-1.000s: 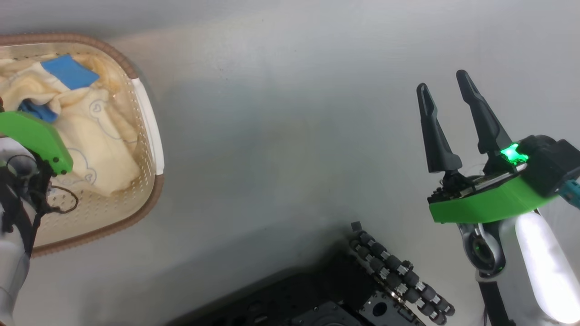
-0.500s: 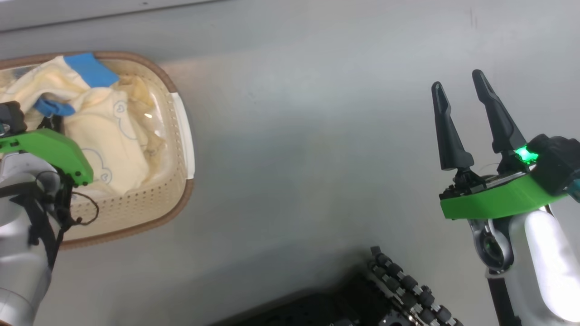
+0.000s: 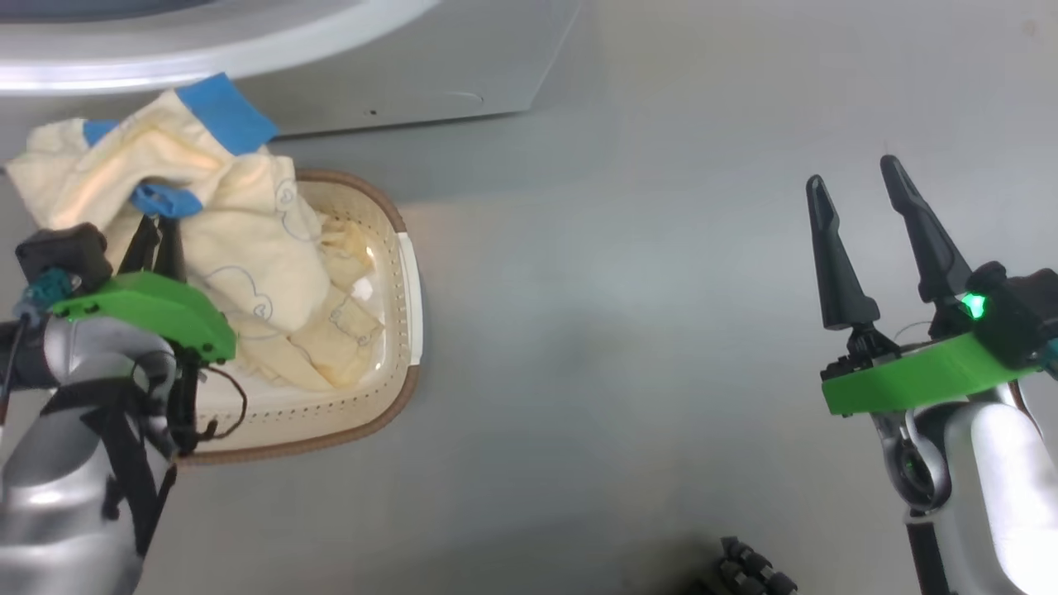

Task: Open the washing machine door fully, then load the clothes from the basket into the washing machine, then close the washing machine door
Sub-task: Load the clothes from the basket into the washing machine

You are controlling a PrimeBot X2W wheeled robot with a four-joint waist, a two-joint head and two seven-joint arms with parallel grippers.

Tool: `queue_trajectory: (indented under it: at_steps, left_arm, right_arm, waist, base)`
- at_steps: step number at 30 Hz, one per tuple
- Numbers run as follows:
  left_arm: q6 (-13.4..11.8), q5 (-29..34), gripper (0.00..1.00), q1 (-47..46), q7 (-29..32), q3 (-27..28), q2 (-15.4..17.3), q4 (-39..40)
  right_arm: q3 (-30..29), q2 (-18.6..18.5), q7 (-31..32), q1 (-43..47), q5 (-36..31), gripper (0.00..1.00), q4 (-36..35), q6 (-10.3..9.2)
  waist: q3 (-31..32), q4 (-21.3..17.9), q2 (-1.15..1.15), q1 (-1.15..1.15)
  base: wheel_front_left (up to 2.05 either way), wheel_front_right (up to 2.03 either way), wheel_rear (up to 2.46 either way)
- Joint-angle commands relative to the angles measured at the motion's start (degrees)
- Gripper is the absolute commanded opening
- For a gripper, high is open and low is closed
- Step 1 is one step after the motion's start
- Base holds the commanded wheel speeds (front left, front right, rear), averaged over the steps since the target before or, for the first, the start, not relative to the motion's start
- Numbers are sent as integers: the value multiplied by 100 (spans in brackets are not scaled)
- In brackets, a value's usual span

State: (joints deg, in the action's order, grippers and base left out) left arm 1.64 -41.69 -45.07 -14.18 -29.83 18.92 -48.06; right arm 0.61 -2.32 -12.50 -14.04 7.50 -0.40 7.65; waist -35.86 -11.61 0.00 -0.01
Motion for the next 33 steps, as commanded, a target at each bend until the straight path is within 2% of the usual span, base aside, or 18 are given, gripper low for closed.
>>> queue_trajectory:
  at_steps: [1,7,13,33]
  left_arm:
    - [-102,132,0,257,-80,302,264,320]
    - [-425,661,0,1235,-81,924,226,1629]
    - [-660,949,0,2062,-81,1264,186,2532]
    - [-1545,1167,0,3854,201,1367,316,4416]
  right_arm:
    - [44,-55,48,179,-46,100,-146,-16]
    - [-34,-55,212,378,-119,100,-132,-16]
    - [-53,-55,378,573,-189,100,-151,-16]
    - [-34,-55,796,1308,-234,100,-384,-16]
  waist:
    - [368,175,0,1]
    - [981,317,0,1]
    - [1559,409,0,1]
    - [2844,616,0,1]
  base:
    - [0,0,0]
    - [0,0,0]
    - [0,0,0]
    - [0,0,0]
